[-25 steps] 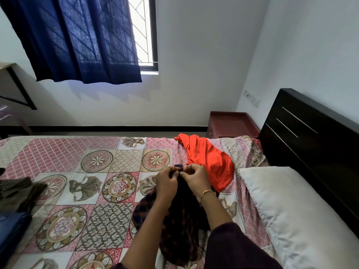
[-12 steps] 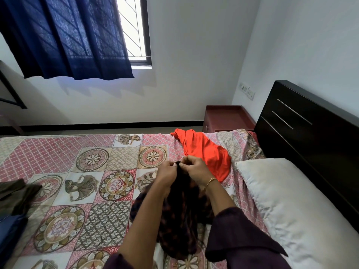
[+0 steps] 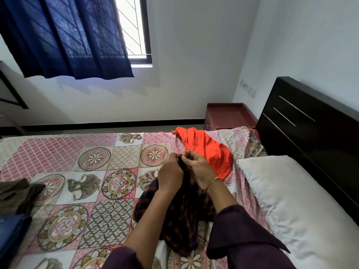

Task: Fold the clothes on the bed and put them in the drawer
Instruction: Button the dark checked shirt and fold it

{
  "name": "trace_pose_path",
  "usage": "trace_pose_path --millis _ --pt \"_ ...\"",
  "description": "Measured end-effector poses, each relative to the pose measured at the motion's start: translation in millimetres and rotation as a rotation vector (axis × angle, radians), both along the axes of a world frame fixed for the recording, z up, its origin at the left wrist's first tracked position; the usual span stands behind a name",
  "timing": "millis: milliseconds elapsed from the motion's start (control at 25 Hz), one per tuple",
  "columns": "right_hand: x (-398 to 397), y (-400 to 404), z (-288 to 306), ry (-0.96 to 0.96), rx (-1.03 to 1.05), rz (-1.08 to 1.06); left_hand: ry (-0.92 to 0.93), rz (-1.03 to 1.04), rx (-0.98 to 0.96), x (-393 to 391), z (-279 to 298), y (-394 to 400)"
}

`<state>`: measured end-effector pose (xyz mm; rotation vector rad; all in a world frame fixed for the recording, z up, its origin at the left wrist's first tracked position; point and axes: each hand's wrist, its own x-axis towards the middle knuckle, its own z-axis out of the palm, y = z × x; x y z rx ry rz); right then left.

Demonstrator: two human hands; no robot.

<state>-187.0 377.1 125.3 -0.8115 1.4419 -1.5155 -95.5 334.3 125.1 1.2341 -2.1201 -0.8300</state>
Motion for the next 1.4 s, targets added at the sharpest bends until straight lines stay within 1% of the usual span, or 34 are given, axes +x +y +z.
trace_pose_path --millis 80,120,160,240,280,360,400,480,600,760,840,920,1040,1120,1160,1280,1320,1400 --pt "0 1 3 -0.077 -0.009 -0.034 0.329 0.002 0.388 -1 0 -7" --pt "-1 1 2 -0.086 -0.007 -0.074 0.488 0.012 0.545 -2 2 -8" --pt "-1 1 2 -0.057 -0.007 -0.138 0.596 0.034 0.647 -2 4 -8" --pt "3 1 -1 0.183 -0.017 -0.293 0.788 0.054 0.805 -3 11 -8" --pt "6 1 -3 0.281 -0.04 -0.333 0.875 0.033 0.88 -2 14 -9" --pt "14 4 -8 0.365 -0.096 -0.345 1.018 -0.039 1.008 -1 17 -16" --pt "16 5 -11 0.382 -0.113 -0.351 1.051 -0.078 1.042 0 18 -19" --pt "13 5 -14 0.404 -0.112 -0.38 1.013 -0.154 1.036 1 19 -19" --pt "4 0 -8 0.437 -0.075 -0.416 0.878 -0.273 0.916 3 16 -12" --pt "-3 1 -4 0.375 -0.068 -0.366 0.721 -0.245 0.739 -3 19 -8" --pt "-7 -1 -6 0.286 -0.053 -0.356 0.724 -0.19 0.685 -8 18 -4" --pt "-7 -2 -6 0.182 -0.065 -0.275 0.762 -0.097 0.652 -11 15 -4" --pt "-8 2 -1 -0.055 -0.101 -0.171 0.766 0.084 0.647 -13 12 -7" --pt "-11 7 2 -0.205 -0.12 -0.104 0.805 0.144 0.659 -13 14 -6" --pt "-13 8 4 -0.25 -0.127 -0.079 0.815 0.108 0.662 -13 15 -5" --pt "-21 12 10 -0.374 -0.161 -0.027 0.738 -0.148 0.697 -13 15 -3" --pt "-26 14 13 -0.387 -0.162 -0.007 0.679 -0.202 0.657 -14 17 -3" --pt "-34 18 16 -0.318 -0.149 0.056 0.515 -0.195 0.474 -14 15 -7"
